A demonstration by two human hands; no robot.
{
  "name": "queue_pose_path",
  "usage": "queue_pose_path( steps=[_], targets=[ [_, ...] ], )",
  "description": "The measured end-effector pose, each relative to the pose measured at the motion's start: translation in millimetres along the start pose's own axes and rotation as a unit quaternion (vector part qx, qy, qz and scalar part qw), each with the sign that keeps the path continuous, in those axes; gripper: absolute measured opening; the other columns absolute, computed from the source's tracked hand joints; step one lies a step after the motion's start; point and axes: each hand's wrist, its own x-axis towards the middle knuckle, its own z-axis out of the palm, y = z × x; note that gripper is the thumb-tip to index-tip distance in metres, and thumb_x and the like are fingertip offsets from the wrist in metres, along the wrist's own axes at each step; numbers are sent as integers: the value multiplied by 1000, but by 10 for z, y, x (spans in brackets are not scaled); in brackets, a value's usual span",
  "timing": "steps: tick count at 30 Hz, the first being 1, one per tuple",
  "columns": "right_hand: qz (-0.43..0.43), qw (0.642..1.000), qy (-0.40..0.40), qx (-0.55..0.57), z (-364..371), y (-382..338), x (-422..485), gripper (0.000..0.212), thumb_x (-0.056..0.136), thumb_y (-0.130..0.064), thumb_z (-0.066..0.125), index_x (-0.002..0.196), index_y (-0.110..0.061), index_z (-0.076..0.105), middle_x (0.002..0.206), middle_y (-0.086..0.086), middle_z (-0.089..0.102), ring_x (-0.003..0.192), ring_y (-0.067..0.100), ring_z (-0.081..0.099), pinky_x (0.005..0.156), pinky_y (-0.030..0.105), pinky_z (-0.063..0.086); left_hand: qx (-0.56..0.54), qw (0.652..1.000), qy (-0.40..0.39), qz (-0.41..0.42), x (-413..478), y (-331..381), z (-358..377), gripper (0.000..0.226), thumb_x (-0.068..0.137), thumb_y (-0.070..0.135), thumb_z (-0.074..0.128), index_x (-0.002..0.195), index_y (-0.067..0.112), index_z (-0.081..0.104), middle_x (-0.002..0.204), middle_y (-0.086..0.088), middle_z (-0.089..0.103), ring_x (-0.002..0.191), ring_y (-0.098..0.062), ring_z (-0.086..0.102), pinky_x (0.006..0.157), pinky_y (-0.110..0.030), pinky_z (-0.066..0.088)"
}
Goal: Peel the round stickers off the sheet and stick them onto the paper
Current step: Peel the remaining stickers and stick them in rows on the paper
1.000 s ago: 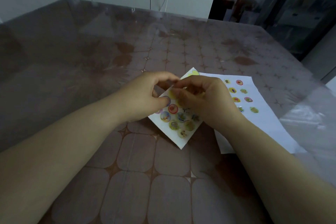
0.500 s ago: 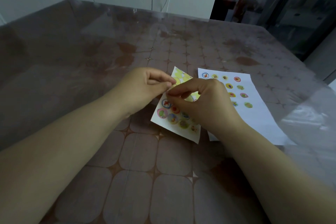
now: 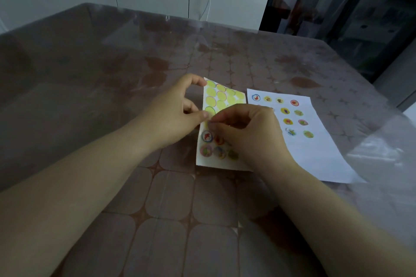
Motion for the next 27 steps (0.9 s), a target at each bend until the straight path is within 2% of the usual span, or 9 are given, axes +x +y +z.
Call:
queue_pose_path(
  steps=[3,6,8,11,13,15,17,22,27],
  targets=[
    [9,999,8,33,-28,-18,-5,7,76,-16,72,69,-20,70,59,-10,68,53,-2,57,47,8,42,-26,999,17,-10,37,-31,-54,42,84,15,63,117,32,43,64,0,68,62,-13,56,64,-22,40],
    [-5,996,59,59,-236,-76,65,11,73,-18,74,65,-24,69,57,-16,65,50,-3,53,49,8,40,-39,998,36,-18,64,-72,-94,47,84,13,62,123,30,42,60,4,65,66,-17,58,69,-27,41],
    [8,995,77,66,-528,-107,122,8,71,-23,76,66,-26,70,62,-15,66,52,-1,53,51,11,41,-34,998,50,-17,70,-75,-104,50,85,12,61,126,31,40,66,2,66,72,-18,61,76,-29,44],
    [84,996,10,-10,-921,-66,143,10,66,-31,73,72,-23,74,72,-11,68,68,8,55,67,26,45,-34,996,79,-8,74,-53,-111,49,87,10,58,126,34,39,76,-6,69,69,-11,61,77,-23,43],
    [144,986,-51,-66,-1007,7,143,12,64,-31,72,73,-23,75,83,-14,70,82,12,57,78,31,48,-58,994,91,-11,84,-56,-103,48,87,10,58,121,38,40,75,-2,70,65,-2,60,82,-24,43],
    [179,974,-92,-102,-971,71,151,14,61,-31,75,72,-23,76,90,-14,68,86,12,54,76,29,46,-110,990,88,-22,92,-76,-85,48,87,9,58,118,41,40,65,5,70,65,0,61,86,-29,44],
    [196,966,-105,-131,-910,115,160,11,62,-30,78,70,-24,76,82,-14,67,80,12,51,71,28,41,-155,985,73,-37,92,-85,-59,46,88,8,56,117,40,41,63,7,70,68,-5,63,83,-30,44],
    [206,961,-98,-154,-853,163,162,9,65,-27,80,72,-22,75,77,-12,61,69,6,46,59,23,33,-177,983,30,-44,70,-77,19,47,89,3,53,121,35,40,75,-6,65,80,-22,59,84,-38,41],
    [193,962,-111,-159,-843,151,164,6,68,-28,78,71,-25,74,77,-13,59,72,5,46,58,20,33,-160,986,10,-45,65,-84,56,53,89,1,52,131,29,37,74,-3,65,77,-16,62,85,-29,42]
  ],
)
